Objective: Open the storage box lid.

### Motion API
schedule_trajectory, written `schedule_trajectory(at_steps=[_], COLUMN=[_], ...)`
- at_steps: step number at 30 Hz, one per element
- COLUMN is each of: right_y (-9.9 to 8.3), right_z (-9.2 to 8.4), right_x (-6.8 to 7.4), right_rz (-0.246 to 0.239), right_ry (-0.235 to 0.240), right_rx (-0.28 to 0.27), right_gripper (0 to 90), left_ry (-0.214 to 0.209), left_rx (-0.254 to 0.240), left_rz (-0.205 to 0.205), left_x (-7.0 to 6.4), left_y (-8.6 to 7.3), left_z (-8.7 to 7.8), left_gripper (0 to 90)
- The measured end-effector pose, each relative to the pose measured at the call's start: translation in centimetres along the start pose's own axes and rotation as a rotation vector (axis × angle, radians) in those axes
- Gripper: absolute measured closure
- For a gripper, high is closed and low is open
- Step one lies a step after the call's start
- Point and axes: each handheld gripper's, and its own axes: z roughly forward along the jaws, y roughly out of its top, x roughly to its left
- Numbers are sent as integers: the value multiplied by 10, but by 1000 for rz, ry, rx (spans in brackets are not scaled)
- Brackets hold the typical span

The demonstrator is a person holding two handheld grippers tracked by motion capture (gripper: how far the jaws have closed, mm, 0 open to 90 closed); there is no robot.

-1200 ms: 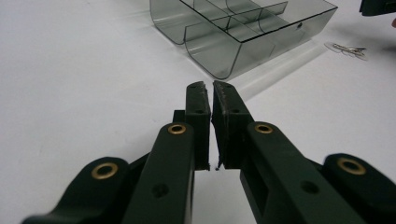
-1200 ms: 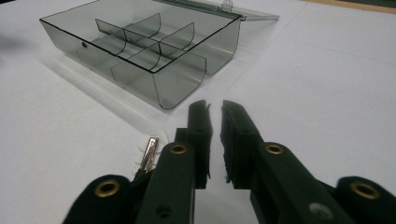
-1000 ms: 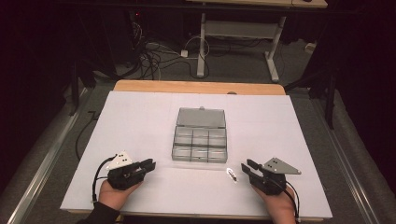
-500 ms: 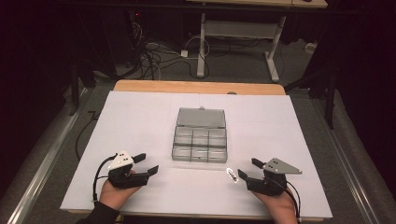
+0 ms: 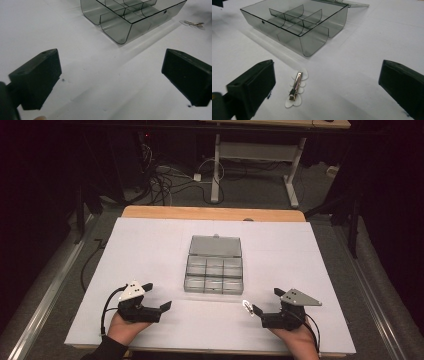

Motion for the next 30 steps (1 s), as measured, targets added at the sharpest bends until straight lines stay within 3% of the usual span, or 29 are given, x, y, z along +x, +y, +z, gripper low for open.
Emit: schedule_trajectory(at_steps=[18,30], right_y=[1,1], right_z=[2,4], right_x=[7,15], right_rz=[-25,-44], right_ry=[-5,21], right_rx=[26,50], right_gripper=[9,164], left_ry=[0,-1], left_rx=[-8,-15], left_rz=[-1,-9], left_x=[-1,-1], left_y=[0,0], left_z=[0,-1], left_gripper=[0,0])
